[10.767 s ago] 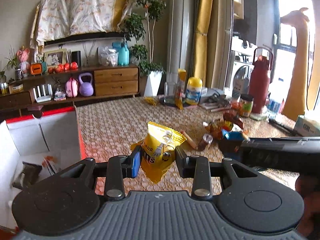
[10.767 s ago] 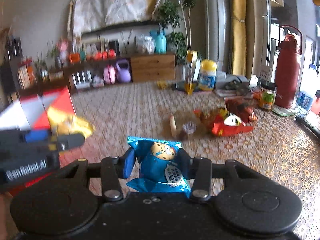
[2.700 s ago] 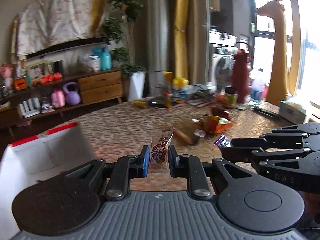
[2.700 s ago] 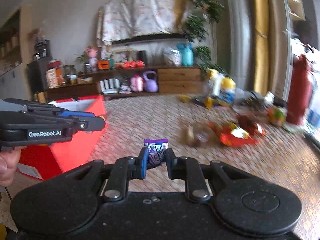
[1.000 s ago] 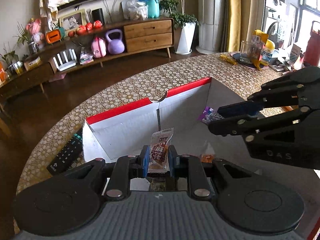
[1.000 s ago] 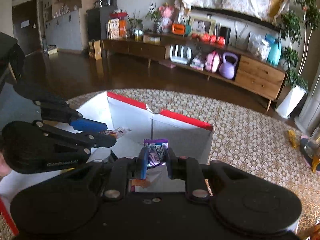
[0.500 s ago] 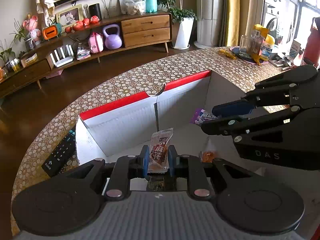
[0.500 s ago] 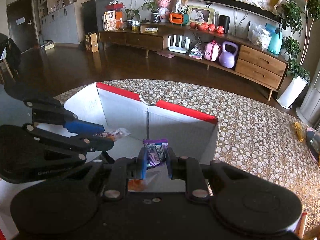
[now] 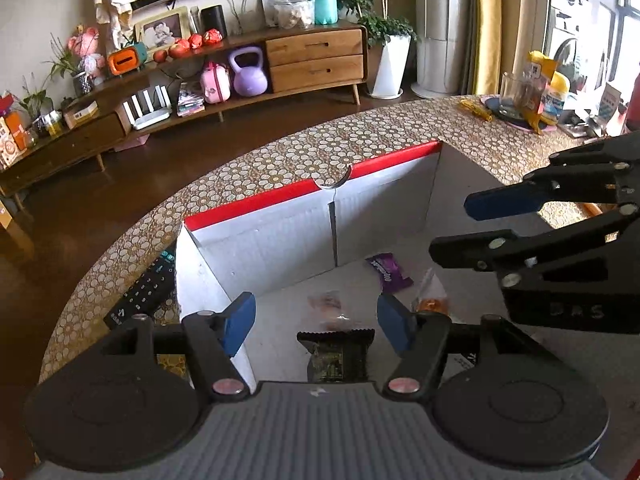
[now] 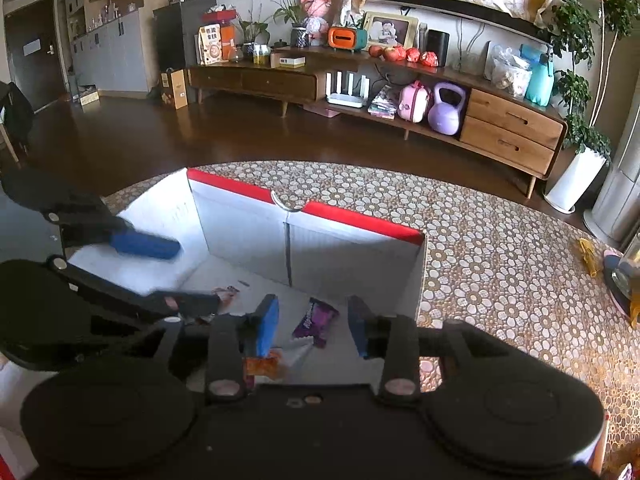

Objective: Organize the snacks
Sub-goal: 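Move both open tools back toward the remaining snacks on the table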

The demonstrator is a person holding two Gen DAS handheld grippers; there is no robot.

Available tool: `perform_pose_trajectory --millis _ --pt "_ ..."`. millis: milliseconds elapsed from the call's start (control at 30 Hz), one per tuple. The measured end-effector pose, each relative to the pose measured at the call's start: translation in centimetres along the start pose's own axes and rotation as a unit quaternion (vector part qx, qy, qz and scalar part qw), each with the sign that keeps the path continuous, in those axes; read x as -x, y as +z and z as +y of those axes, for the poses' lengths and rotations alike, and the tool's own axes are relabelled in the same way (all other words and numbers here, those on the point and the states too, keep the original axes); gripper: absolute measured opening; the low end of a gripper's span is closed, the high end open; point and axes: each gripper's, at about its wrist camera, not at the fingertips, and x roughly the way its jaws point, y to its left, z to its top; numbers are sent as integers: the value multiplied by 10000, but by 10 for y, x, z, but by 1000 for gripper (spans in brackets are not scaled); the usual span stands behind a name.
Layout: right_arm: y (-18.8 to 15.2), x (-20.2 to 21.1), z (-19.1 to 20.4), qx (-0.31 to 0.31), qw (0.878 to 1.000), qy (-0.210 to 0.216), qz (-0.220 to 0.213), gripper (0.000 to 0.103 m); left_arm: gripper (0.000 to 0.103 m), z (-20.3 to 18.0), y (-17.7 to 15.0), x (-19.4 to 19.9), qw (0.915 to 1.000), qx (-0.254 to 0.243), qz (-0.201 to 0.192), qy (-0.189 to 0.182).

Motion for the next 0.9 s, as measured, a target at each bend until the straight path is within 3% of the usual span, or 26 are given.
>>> perform_pose_trajectory --millis 133,233,400,467,700,900 --pt "1 13 1 -67 9998 37 -160 42 70 -4 -3 6 10000 -27 -13 37" --pt "0 26 -1 -81 9994 40 -336 51 71 -8 -5 15 9999 -71 -79 83" --pt "-5 52 -2 -198 9976 58 -655 65 74 -24 -8 44 9987 -227 -437 94" --pt "-9 65 -4 -256 9965 80 -795 68 79 -32 -9 57 9977 -238 -634 89" --pt "-26 101 -17 -619 9914 150 -1141 76 81 -63 -10 99 9927 -243 -1182 -13" --pt "-47 128 -33 -924 9867 7 -1336 83 84 -93 -10 113 9902 -107 -1386 -131"
